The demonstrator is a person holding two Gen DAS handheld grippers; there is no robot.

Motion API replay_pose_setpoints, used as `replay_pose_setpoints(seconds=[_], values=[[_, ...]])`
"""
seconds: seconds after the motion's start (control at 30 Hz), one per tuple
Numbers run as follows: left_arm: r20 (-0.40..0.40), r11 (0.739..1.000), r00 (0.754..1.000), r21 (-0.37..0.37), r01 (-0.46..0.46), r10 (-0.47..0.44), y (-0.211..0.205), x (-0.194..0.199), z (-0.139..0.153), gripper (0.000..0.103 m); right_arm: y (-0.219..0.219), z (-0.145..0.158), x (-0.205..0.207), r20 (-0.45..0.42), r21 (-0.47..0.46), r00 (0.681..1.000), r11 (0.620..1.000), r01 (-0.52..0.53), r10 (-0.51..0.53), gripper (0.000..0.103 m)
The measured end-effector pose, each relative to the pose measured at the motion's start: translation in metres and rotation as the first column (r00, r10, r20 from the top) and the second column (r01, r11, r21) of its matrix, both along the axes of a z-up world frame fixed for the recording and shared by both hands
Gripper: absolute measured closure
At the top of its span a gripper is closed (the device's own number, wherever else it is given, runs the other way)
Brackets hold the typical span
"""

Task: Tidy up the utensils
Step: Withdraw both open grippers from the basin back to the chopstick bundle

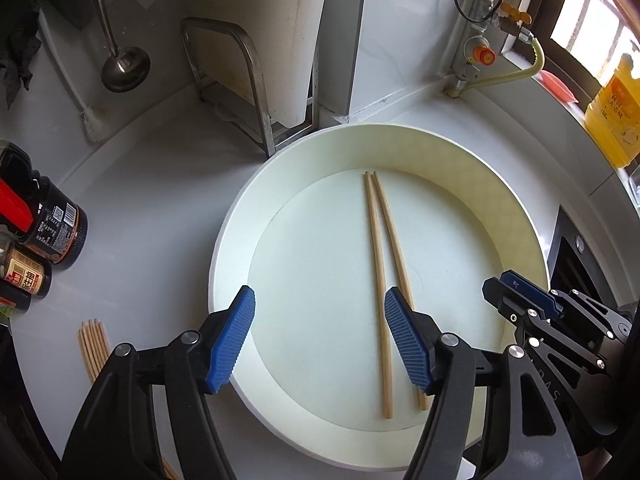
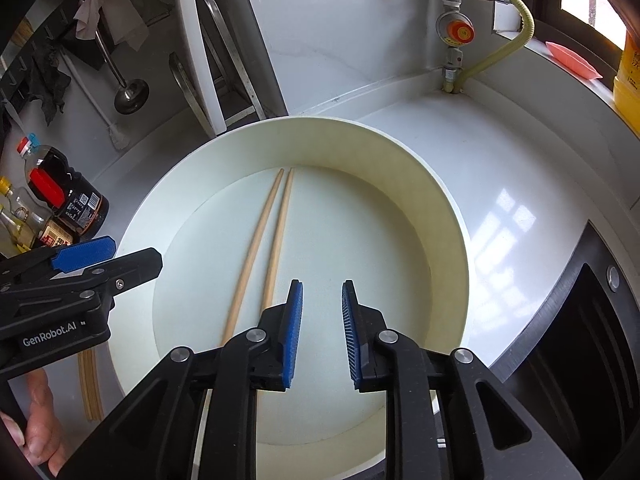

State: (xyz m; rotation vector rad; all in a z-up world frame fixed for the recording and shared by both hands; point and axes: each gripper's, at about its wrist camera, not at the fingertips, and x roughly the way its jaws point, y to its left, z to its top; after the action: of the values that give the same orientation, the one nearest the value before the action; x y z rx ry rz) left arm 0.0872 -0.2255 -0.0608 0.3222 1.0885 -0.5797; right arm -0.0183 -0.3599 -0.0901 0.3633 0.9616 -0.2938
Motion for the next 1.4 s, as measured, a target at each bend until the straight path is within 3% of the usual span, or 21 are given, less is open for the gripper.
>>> replay_pose_setpoints(seconds=[0.57, 1.4], values=[[0.04, 0.999, 0.999, -0.021, -0.03, 0.031, 0.044, -0.031, 0.025, 0.032, 0.026, 0.027, -0.02, 0.045, -0.018, 0.998, 0.999, -0.032, 0.033, 0.082], [0.07, 0.987, 0.987, -0.089, -0.136, 0.143, 0.148, -0.046, 0.048, 0.032, 0.111, 0.059, -0.012, 0.074, -0.096, 0.98, 0.98, -0.176, 0.183, 0.079]])
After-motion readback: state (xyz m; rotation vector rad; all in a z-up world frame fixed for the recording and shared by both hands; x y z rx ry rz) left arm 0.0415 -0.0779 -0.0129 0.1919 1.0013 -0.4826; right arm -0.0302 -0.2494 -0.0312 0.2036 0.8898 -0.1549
